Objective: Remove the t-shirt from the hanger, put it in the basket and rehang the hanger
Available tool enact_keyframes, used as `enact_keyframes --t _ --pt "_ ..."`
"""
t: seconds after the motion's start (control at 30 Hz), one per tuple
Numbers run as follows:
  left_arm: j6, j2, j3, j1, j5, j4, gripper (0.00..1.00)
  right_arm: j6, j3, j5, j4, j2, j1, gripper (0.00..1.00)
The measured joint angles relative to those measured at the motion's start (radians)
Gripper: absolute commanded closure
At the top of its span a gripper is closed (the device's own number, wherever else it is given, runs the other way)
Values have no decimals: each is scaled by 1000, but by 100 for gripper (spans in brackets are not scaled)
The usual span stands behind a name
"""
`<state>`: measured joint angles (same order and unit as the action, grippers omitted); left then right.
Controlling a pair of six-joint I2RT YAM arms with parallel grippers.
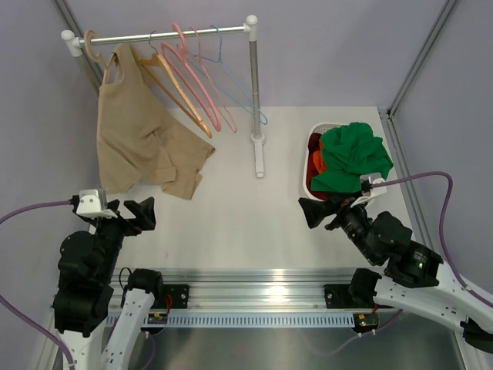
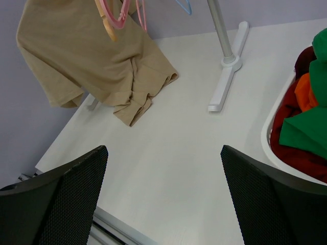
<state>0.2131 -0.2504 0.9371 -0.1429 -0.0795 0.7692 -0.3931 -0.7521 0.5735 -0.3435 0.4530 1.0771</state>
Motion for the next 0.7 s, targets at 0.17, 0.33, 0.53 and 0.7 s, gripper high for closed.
enact_keyframes --t 0.17,0.33,0.53,0.7 --pt "7 -34 0 0 3 -10 1 0 -6 -17 9 26 0 1" --pt "42 -130 11 0 -48 -21 1 0 -6 -27 23 28 0 0" --pt "21 -258 132 0 -111 -45 12 0 -4 -48 37 26 0 1" --pt "-3 -440 278 4 -190 -70 39 -4 -1 -89 48 26 0 1"
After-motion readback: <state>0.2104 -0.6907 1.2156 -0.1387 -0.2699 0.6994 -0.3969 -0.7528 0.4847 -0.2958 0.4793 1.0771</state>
